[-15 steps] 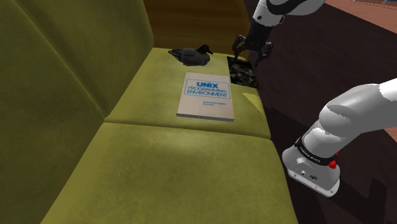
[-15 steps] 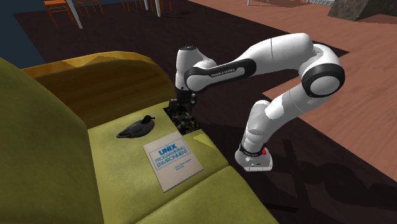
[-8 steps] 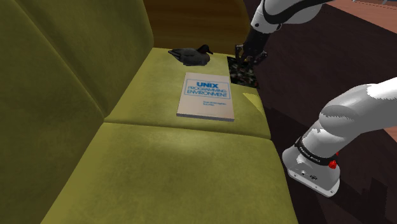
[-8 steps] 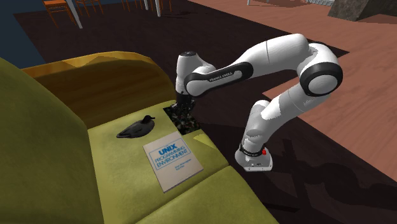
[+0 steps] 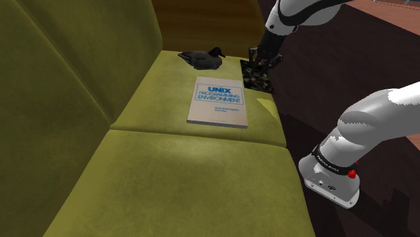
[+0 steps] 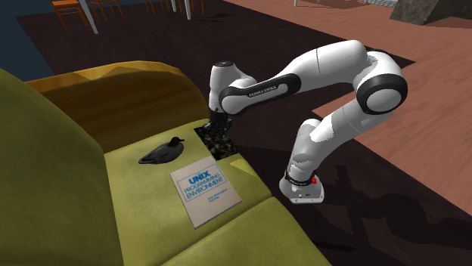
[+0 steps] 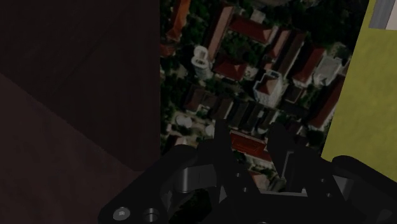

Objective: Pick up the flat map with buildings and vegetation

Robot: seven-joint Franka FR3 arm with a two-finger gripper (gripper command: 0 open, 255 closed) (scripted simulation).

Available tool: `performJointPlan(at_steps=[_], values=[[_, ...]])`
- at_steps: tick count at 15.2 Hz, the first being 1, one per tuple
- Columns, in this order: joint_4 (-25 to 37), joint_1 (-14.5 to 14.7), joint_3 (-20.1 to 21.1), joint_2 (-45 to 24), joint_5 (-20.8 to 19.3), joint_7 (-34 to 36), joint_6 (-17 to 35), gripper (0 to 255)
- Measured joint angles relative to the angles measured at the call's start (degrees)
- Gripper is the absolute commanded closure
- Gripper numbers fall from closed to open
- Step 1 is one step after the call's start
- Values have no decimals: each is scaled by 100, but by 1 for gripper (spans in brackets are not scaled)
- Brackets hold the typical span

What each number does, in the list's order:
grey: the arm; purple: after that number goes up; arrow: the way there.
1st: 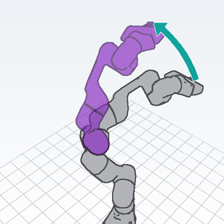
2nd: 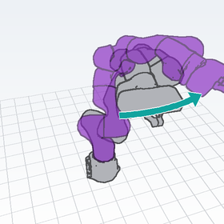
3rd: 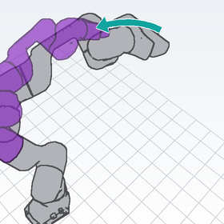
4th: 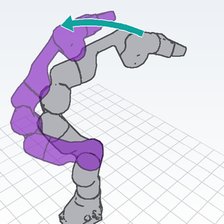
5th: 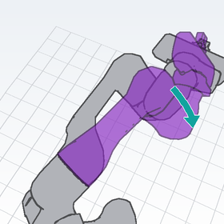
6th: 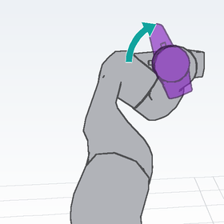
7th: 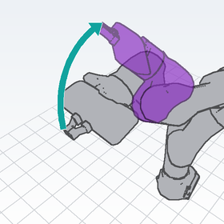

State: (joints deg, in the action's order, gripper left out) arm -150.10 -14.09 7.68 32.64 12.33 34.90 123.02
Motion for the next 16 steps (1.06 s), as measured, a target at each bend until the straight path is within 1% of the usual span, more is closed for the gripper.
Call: performJointPlan(at_steps=[5, 16], values=[[215, -17, -32, 130, -42, 30, -341, 255], [938, -50, -89, 267, -134, 135, -1197, 255]])
